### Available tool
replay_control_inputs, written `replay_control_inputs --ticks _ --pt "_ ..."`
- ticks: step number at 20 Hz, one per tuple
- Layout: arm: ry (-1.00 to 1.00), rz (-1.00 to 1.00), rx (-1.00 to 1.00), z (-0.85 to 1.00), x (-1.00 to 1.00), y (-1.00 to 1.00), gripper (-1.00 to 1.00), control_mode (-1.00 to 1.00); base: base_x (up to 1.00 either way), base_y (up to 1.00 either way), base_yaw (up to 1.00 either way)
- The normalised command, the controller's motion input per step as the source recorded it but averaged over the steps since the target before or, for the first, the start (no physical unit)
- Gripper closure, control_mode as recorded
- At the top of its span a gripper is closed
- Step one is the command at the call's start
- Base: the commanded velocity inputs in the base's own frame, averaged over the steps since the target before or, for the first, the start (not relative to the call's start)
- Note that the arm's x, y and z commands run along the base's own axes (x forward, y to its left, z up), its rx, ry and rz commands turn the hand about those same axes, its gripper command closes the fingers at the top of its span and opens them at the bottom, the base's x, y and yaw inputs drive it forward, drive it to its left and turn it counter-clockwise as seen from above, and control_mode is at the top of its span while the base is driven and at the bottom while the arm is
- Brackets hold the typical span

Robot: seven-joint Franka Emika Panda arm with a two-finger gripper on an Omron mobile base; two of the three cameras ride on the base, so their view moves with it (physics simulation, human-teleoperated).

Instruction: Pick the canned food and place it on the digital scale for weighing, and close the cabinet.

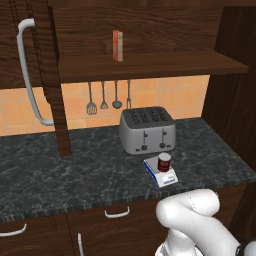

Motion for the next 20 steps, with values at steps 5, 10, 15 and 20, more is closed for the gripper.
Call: replay_control_inputs --ticks 5,10,15,20 --pt "0.0 0.2 -0.01 -0.1 0.71 0.73 -1.0 -1.0 0.0 0.0 0.0" --pt "0.0 0.32 0.0 -0.04 0.71 0.96 -1.0 -1.0 0.0 0.0 0.0" --pt "-0.07 0.3 0.0 0.0 0.77 0.52 -1.0 -1.0 0.0 0.0 0.0" --pt "-0.18 0.24 0.0 -0.04 0.78 0.26 -1.0 -1.0 0.0 0.0 0.0"
